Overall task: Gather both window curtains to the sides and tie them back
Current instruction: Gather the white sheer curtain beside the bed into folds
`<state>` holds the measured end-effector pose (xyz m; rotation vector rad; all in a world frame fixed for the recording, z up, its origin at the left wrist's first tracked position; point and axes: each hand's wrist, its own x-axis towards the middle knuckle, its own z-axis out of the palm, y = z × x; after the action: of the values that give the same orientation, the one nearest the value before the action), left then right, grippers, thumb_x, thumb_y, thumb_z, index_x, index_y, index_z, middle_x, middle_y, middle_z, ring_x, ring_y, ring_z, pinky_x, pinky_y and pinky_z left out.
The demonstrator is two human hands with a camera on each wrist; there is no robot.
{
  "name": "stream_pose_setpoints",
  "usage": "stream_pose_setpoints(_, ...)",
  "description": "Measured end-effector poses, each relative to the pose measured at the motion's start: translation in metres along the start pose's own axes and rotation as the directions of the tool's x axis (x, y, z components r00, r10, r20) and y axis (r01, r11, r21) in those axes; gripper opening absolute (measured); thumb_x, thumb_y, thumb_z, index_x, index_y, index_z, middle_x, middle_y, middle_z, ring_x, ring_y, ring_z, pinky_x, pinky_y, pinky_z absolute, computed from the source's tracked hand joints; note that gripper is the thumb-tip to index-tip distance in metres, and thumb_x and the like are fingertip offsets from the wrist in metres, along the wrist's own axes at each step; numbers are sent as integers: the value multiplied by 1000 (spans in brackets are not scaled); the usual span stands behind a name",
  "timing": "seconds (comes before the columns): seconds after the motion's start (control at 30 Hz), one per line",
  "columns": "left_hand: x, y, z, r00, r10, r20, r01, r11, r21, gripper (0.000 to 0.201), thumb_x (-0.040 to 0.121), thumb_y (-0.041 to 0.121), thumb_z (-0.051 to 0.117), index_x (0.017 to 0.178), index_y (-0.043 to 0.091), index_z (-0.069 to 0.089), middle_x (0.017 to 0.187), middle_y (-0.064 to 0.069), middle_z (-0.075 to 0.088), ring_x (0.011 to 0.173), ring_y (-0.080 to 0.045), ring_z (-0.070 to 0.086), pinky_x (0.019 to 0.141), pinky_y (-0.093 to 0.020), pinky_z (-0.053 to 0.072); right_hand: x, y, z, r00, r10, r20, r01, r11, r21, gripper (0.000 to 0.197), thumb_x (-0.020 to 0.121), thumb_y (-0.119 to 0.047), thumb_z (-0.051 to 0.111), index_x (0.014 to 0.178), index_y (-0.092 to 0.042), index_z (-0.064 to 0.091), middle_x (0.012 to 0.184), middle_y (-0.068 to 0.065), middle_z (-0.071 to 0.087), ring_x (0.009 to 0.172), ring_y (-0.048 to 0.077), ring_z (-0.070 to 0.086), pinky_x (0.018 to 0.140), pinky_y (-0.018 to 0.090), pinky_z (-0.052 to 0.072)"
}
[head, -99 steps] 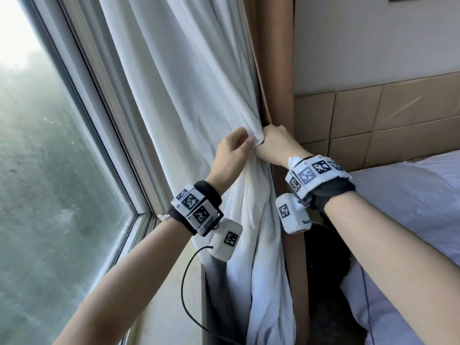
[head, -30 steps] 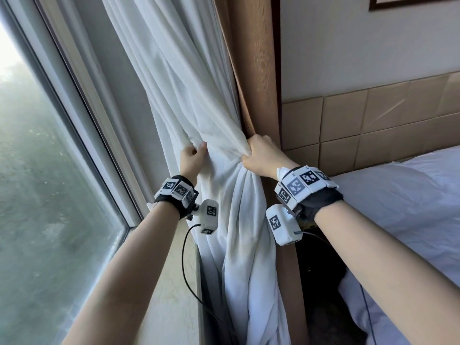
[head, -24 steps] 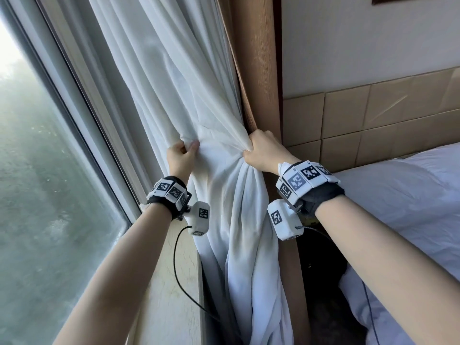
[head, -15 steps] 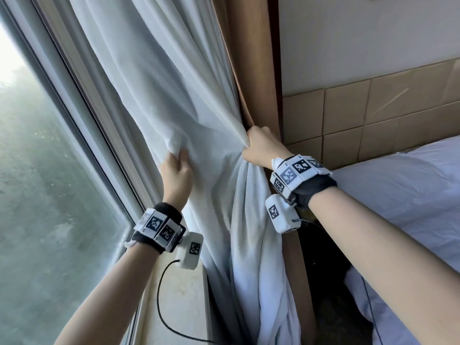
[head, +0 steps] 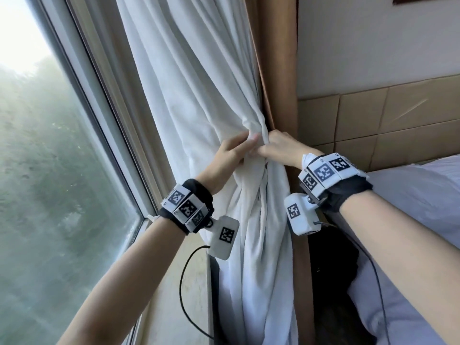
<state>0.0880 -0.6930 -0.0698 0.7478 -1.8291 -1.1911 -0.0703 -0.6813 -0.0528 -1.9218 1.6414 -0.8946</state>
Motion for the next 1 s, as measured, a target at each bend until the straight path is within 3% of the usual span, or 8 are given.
stream_pose_setpoints(0.13,-12,2,5,997,-13,80,16,999,-29,40,101,37,45,115,4,62,114,-15,66,111,-27,62,97,-38,50,8,16,10,972,-9,-234,-9,997,-74,42,77,-49,65,107,-19,70,100,7,68,97,26,64,81,33,53)
stream_pose_setpoints(0.23,-13,-2,-6,970,125,-208,-110,990,83,31,101,26,48,102,4,69,98,-9,72,94,-22,69,86,-34,55,9,16,15,968,-58,-242,21,988,-153,20,83,-28,63,92,-11,68,90,11,66,93,33,62,79,34,52)
stream_pose_setpoints(0.33,-13,-26,-46,652,291,-700,-131,953,274,18,92,21,60,95,7,69,87,-4,71,80,-14,67,80,-39,56,9,13,12,971,-65,-230,25,985,-173,13,83,-23,61,79,-10,61,85,10,63,87,34,63,77,36,54)
stream_pose_setpoints(0.4,-16,-45,-77,507,172,-845,16,978,209,44,82,38,69,117,13,60,113,-2,64,103,-11,61,94,-36,50,8,14,12,966,-76,-247,31,983,-182,16,84,-21,60,87,-7,65,87,11,63,87,34,63,78,36,54)
stream_pose_setpoints(0.57,-28,-86,-110,678,-312,-666,298,944,-139,103,71,69,67,150,23,19,152,1,31,138,-19,33,111,-40,29,9,15,11,961,-78,-265,26,981,-194,20,86,-20,60,96,-4,66,87,10,59,88,36,62,78,36,53)
stream_pose_setpoints(0.73,-30,-79,-92,744,-66,-665,75,997,-15,50,78,51,72,110,15,61,105,2,71,97,-17,68,83,-33,53,12,10,18,959,-77,-274,17,977,-214,20,86,-19,59,96,-3,65,92,15,61,91,39,61,79,37,52)
stream_pose_setpoints(0.87,-32,-60,-58,797,139,-588,-56,986,157,33,80,41,75,100,17,64,92,2,72,85,-7,68,74,-23,54,13,6,24,957,-70,-281,0,970,-243,22,87,-21,58,100,-3,63,101,20,60,98,42,59,80,36,50)
stream_pose_setpoints(1.0,-15,-54,-31,888,90,-451,96,923,372,19,83,32,67,72,24,53,71,12,58,59,-2,53,54,-17,43,10,1,29,956,-76,-282,-3,962,-273,25,88,-21,57,106,-3,62,109,23,59,102,43,57,83,38,48)
